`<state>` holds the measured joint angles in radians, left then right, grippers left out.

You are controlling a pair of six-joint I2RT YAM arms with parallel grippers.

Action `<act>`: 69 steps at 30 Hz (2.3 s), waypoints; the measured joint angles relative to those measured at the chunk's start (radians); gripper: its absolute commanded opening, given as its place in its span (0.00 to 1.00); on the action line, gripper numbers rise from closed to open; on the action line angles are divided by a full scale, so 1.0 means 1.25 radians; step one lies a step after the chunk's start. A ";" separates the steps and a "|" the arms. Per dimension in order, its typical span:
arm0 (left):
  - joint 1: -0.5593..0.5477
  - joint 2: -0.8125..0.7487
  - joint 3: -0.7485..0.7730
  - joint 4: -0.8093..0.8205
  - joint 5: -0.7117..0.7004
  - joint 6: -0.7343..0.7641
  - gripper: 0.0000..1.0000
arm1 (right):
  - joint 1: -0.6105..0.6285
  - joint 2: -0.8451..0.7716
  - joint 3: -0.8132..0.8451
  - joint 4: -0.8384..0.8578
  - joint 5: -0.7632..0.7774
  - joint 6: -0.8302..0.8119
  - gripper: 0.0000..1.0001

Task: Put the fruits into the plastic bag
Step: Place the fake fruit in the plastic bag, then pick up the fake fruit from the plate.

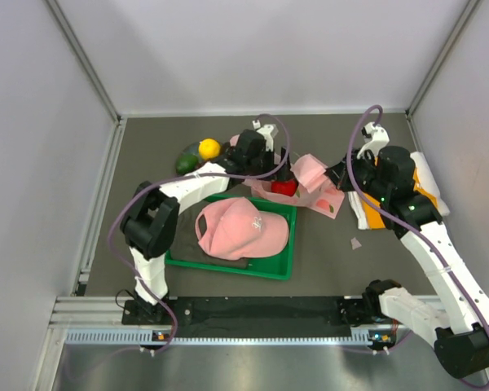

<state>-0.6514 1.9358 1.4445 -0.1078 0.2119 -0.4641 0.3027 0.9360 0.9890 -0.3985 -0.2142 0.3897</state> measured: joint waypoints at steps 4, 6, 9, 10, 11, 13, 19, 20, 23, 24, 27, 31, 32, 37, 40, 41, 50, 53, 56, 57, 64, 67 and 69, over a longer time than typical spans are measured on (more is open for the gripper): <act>0.000 -0.074 -0.044 0.011 0.012 0.016 0.99 | 0.000 0.000 0.000 0.000 0.000 0.000 0.00; 0.000 -0.122 -0.068 0.015 0.016 0.026 0.99 | 0.000 0.000 0.000 0.000 0.000 0.000 0.00; 0.000 -0.197 -0.103 0.024 0.017 0.051 0.99 | 0.000 0.000 0.000 0.000 0.000 0.000 0.00; 0.001 -0.220 -0.114 0.026 0.016 0.061 0.99 | 0.000 0.000 0.000 0.000 0.000 0.000 0.00; 0.002 -0.240 -0.124 0.024 0.011 0.070 0.99 | 0.000 0.000 0.000 0.000 0.000 0.000 0.00; 0.005 -0.283 -0.145 0.021 -0.008 0.099 0.99 | 0.000 0.000 0.000 0.000 0.000 0.000 0.00; 0.073 -0.386 -0.211 0.008 -0.040 0.140 0.99 | 0.000 -0.003 0.000 -0.002 0.001 0.000 0.00; 0.094 -0.400 -0.222 0.007 -0.042 0.140 0.99 | 0.000 -0.004 0.000 -0.003 0.001 0.000 0.00; 0.184 -0.430 -0.237 -0.007 -0.071 0.132 0.99 | 0.000 -0.006 0.000 -0.006 0.002 0.000 0.00; 0.211 -0.431 -0.237 -0.009 -0.082 0.130 0.99 | 0.000 -0.006 0.000 -0.006 0.002 0.000 0.00; 0.268 -0.423 -0.216 -0.058 -0.165 0.129 0.99 | 0.000 -0.006 0.000 -0.007 0.002 0.000 0.00; 0.303 -0.368 -0.146 -0.119 -0.256 0.135 0.99 | 0.000 -0.006 0.000 -0.010 0.002 0.000 0.00; 0.309 -0.355 -0.135 -0.125 -0.273 0.137 0.99 | 0.000 -0.006 0.000 -0.010 0.003 0.000 0.00; 0.356 -0.266 -0.102 -0.168 -0.333 0.136 0.97 | 0.000 -0.009 0.000 -0.012 0.006 -0.001 0.00; 0.389 -0.229 -0.102 -0.185 -0.332 0.128 0.95 | 0.000 -0.010 0.000 -0.013 0.009 -0.002 0.00; 0.402 -0.219 -0.102 -0.190 -0.332 0.124 0.95 | 0.000 -0.010 0.000 -0.013 0.009 -0.002 0.00; 0.461 -0.141 -0.064 -0.189 -0.283 0.119 0.92 | 0.000 -0.010 0.000 -0.013 0.009 -0.002 0.00; 0.469 -0.103 -0.048 -0.187 -0.245 0.118 0.92 | 0.000 -0.010 0.000 -0.013 0.009 -0.002 0.00; 0.478 -0.067 -0.042 -0.189 -0.213 0.114 0.92 | 0.000 -0.010 0.000 -0.014 0.009 -0.003 0.00; 0.481 -0.056 -0.040 -0.190 -0.202 0.112 0.93 | 0.000 -0.010 0.000 -0.014 0.009 -0.003 0.00; 0.490 0.003 -0.006 -0.197 -0.154 0.101 0.94 | 0.000 -0.010 0.000 -0.015 0.009 -0.003 0.00; 0.492 0.011 0.004 -0.198 -0.141 0.100 0.94 | 0.000 -0.009 0.000 -0.015 0.009 -0.003 0.00; 0.494 0.020 0.014 -0.198 -0.135 0.100 0.94 | 0.000 -0.009 0.000 -0.015 0.009 -0.003 0.00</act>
<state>-0.0334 1.9602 1.4624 -0.3557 0.0429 -0.3386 0.3027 0.9249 0.9886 -0.4171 -0.2028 0.3859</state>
